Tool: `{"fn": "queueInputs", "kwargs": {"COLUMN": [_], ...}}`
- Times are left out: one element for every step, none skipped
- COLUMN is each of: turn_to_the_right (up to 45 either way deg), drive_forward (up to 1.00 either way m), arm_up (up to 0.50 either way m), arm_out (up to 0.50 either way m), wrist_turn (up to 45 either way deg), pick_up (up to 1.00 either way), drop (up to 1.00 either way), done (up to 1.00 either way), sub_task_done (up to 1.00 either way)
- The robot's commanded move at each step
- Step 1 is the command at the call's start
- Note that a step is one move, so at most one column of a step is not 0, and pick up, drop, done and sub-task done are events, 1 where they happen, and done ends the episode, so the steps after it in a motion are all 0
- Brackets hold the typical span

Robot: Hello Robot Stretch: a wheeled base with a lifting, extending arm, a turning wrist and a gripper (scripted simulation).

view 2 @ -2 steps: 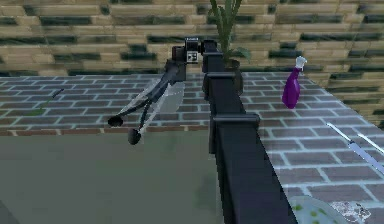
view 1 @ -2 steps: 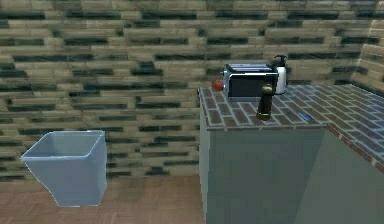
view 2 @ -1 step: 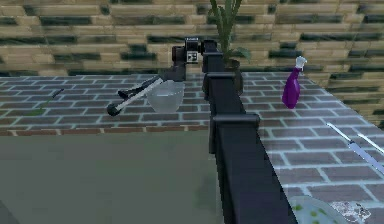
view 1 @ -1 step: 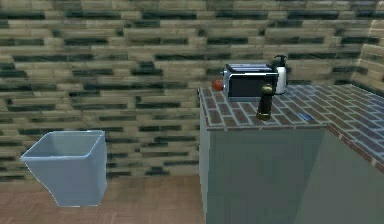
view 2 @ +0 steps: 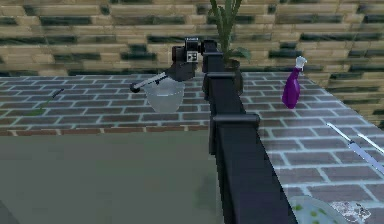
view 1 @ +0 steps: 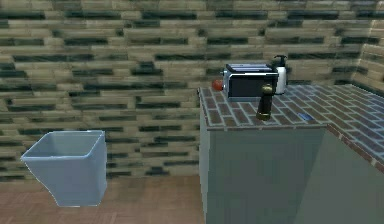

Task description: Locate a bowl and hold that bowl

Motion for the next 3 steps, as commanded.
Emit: {"fn": "queueInputs", "kwargs": {"turn_to_the_right": [0.0,0.0,0.0], "drive_forward": [0.0,0.0,0.0], "arm_up": [0.0,-0.1,0.0], "arm_out": [0.0,0.0,0.0], "wrist_turn": [27.0,0.0,0.0], "pick_up": [0.0,0.0,1.0], "drop": [0.0,0.0,0.0], "done": [0.0,0.0,0.0], "sub_task_done": [0.0,0.0,0.0]}}
